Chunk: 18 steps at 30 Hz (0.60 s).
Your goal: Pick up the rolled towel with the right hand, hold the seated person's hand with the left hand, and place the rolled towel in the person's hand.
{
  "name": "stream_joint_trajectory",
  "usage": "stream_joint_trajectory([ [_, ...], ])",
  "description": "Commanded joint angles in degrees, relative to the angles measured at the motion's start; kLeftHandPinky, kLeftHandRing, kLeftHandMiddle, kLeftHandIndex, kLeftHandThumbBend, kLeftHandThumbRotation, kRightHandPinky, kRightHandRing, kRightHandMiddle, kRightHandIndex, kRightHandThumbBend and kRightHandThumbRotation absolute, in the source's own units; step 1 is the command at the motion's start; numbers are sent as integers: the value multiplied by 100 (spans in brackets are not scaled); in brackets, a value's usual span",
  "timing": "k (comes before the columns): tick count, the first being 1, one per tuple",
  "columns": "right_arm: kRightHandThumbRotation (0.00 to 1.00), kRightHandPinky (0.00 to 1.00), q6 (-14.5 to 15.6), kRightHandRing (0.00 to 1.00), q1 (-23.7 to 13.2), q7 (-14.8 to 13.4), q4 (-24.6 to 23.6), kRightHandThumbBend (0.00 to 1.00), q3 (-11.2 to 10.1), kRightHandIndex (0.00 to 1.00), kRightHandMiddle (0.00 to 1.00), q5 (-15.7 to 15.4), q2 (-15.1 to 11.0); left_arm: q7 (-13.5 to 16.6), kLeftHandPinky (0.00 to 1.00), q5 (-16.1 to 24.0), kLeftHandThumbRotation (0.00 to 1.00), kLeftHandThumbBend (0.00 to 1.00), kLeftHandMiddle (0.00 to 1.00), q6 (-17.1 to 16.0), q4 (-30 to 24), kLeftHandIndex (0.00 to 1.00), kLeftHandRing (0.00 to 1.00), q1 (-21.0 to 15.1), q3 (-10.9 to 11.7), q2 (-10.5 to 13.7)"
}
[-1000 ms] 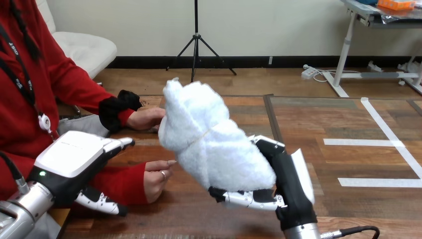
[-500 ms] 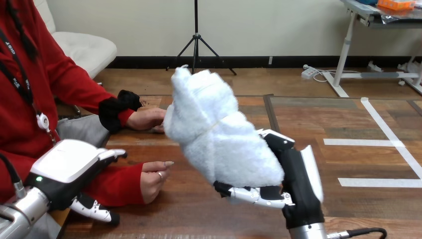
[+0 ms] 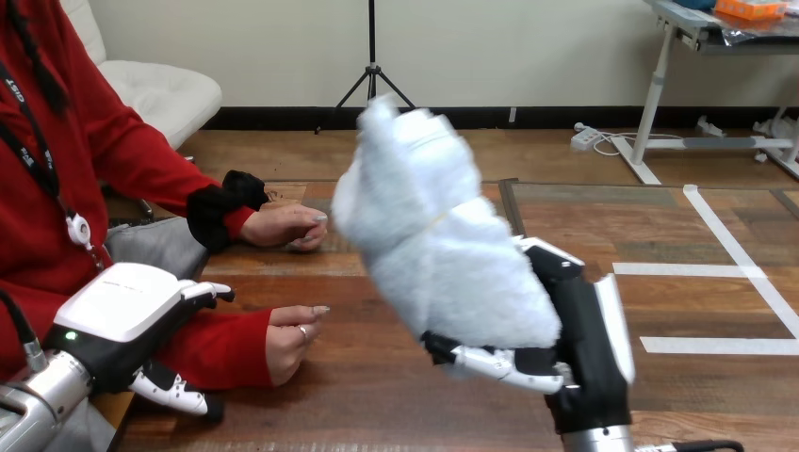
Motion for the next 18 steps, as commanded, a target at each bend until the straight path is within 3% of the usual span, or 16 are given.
stream_joint_trajectory([
  [1,0,4,-38,9,-75,87,-665,51,-27,17,15,243,191,313,65,80,39,100,73,94,353,78,69,-440,-185,-35],
  [18,0,3,174,9,360,490,-1516,49,43,20,17,737,206,514,55,-51,28,95,59,229,877,63,56,-641,-417,-285],
])
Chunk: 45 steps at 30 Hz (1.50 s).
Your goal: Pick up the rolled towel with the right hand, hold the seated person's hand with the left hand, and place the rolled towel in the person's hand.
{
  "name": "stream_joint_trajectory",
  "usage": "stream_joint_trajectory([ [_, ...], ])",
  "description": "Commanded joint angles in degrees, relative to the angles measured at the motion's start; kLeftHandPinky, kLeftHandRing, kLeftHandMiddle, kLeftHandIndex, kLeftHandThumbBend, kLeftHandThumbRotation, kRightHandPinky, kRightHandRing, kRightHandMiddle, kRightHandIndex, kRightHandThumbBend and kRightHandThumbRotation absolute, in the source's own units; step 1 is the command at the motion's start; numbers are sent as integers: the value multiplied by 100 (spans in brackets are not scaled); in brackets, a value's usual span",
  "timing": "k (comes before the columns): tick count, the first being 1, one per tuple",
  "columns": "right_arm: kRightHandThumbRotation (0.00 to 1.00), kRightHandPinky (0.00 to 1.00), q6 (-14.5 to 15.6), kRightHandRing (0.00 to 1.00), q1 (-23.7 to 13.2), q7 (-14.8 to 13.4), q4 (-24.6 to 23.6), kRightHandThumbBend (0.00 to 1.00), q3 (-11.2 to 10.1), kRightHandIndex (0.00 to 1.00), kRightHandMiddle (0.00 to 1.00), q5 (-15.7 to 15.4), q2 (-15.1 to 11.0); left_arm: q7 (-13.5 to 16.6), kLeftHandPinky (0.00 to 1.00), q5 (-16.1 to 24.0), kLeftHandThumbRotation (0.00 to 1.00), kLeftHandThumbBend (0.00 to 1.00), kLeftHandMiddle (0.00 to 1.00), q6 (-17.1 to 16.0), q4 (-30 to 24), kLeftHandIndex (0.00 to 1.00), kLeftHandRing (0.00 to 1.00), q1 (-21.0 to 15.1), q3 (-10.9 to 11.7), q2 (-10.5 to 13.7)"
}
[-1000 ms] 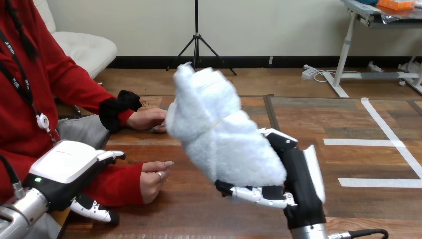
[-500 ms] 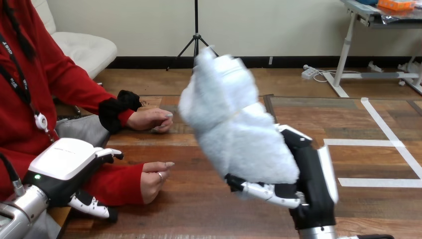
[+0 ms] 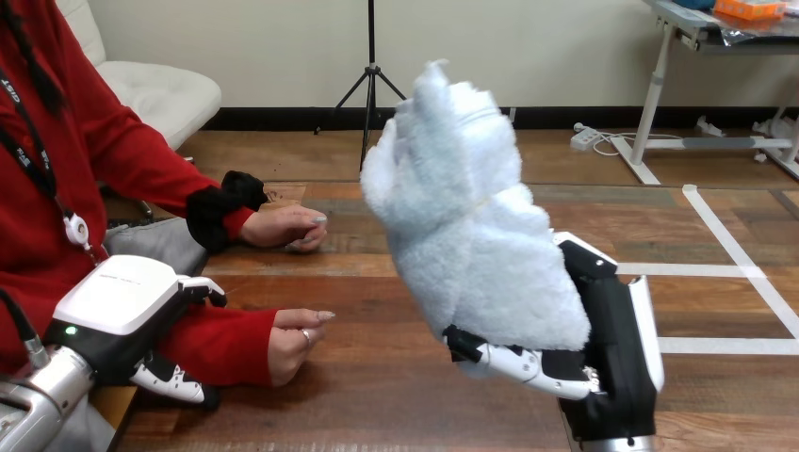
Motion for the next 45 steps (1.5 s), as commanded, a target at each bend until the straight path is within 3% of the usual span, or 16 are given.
stream_joint_trajectory([
  [1,0,3,-8,9,-137,105,-619,49,25,20,17,215,163,59,55,-20,28,95,59,223,259,62,55,-300,-151,-126],
  [24,0,2,79,8,54,401,-908,49,-41,21,16,402,223,550,34,-3,19,84,41,252,472,48,36,-419,-381,-285],
  [45,0,3,133,10,10,232,-677,52,-162,21,18,49,326,512,27,-161,12,80,35,124,239,39,30,-384,-352,-242],
])
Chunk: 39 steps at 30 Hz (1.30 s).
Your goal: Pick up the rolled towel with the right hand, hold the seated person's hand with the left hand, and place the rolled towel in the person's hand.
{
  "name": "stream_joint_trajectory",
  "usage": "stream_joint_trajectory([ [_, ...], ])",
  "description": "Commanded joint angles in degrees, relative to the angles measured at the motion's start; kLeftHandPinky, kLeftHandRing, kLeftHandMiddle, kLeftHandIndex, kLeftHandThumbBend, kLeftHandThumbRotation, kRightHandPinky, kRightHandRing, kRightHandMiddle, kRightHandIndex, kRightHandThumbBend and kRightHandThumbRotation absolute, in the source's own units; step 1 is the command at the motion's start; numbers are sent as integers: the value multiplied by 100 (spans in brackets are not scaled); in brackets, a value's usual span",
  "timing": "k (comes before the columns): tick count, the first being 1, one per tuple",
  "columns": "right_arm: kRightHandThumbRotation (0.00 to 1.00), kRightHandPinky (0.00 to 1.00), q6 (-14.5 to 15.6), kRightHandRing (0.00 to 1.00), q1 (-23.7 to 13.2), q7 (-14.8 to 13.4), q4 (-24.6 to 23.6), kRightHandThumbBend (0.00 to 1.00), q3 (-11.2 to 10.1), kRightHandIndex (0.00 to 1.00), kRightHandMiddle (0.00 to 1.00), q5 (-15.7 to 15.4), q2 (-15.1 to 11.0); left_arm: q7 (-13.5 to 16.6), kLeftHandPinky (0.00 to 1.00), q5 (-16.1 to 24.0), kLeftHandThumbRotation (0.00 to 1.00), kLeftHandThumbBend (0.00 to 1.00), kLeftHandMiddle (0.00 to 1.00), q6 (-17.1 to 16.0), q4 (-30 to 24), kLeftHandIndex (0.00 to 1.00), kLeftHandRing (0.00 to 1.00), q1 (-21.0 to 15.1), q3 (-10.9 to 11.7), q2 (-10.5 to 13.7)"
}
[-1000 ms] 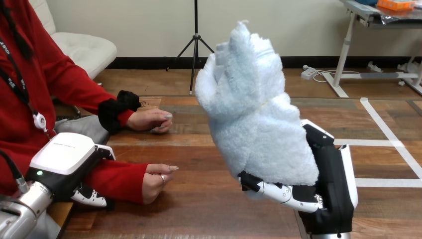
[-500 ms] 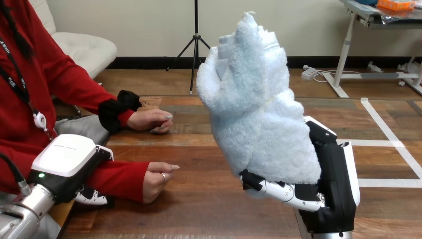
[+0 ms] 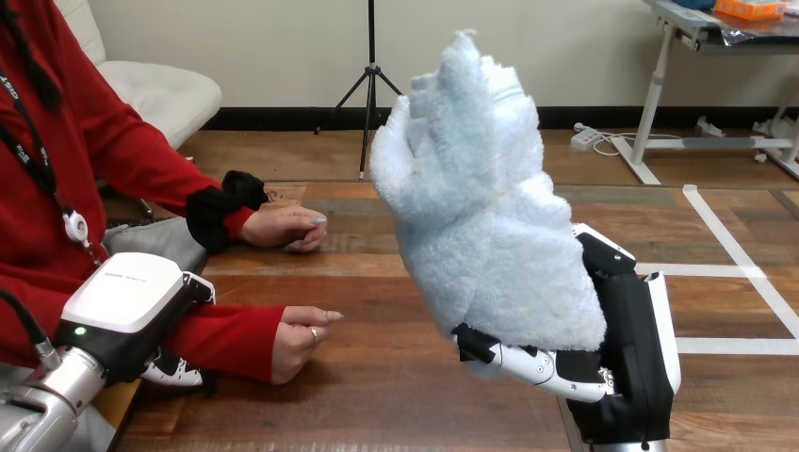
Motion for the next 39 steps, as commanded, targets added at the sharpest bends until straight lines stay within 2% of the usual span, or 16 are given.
stream_joint_trajectory([
  [1,0,3,-46,10,-285,-94,-37,52,-96,21,18,-85,198,35,27,-52,12,80,35,-9,-142,39,30,-215,-74,-3],
  [20,0,4,-77,10,-515,-89,510,53,-149,21,19,-22,268,40,25,-154,15,79,35,-166,-444,38,29,-113,32,81],
  [23,0,4,-86,10,-585,-113,664,53,-185,21,19,-67,283,31,25,-198,15,79,35,-206,-543,37,29,-78,70,97],
  [26,0,4,-131,11,-662,-244,837,54,-259,22,19,-291,298,-4,25,-262,15,79,35,-265,-677,37,29,-33,119,121],
  [33,0,5,-261,12,-809,-295,1147,54,-321,22,19,-427,302,-116,24,-394,15,79,34,-294,-1022,37,28,80,207,174],
  [39,0,5,-360,12,-933,-372,1419,54,-345,21,19,-563,298,-378,24,-564,15,79,34,-257,-1516,37,28,248,345,241],
])
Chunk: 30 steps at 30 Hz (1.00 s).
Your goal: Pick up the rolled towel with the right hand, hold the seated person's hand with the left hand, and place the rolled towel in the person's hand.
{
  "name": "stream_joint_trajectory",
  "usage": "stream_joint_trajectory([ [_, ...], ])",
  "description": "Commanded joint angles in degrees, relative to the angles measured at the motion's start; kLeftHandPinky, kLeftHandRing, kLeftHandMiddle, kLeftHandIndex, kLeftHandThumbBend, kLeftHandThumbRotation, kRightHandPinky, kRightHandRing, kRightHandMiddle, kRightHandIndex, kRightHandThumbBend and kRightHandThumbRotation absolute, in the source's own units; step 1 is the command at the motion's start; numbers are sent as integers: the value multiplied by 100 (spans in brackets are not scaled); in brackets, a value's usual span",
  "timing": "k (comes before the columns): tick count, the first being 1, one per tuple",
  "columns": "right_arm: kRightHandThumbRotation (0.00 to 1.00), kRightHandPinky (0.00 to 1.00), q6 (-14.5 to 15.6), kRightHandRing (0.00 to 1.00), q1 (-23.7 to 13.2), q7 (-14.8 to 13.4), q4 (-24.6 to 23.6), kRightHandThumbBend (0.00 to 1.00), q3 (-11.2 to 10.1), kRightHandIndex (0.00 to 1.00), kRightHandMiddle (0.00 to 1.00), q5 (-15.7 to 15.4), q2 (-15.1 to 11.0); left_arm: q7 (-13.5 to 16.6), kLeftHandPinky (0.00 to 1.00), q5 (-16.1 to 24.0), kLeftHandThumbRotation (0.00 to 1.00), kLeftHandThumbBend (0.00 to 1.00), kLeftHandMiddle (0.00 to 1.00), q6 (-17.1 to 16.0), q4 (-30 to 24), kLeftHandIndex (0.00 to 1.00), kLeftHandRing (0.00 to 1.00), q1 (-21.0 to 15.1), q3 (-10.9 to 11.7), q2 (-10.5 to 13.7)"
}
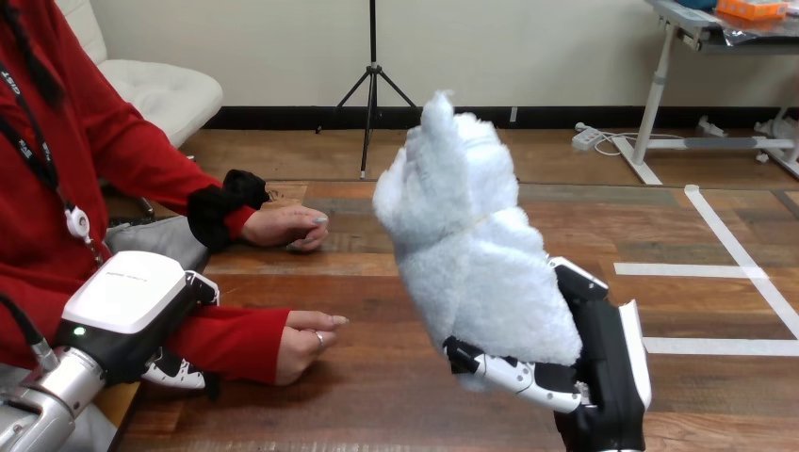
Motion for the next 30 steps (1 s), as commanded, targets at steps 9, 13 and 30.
stream_joint_trajectory([
  [9,0,6,-208,12,-682,-243,283,55,-83,21,19,-311,125,-362,24,-511,14,79,35,-86,-1459,38,29,151,463,97],
  [13,0,6,-228,12,-754,-285,447,54,-76,21,19,-393,105,-515,25,-585,15,79,35,-19,-1750,39,29,249,573,104],
  [30,0,7,-363,11,-1094,-468,1258,53,-35,20,18,-663,114,-1031,27,-815,15,77,36,105,-2676,40,31,477,932,60],
])
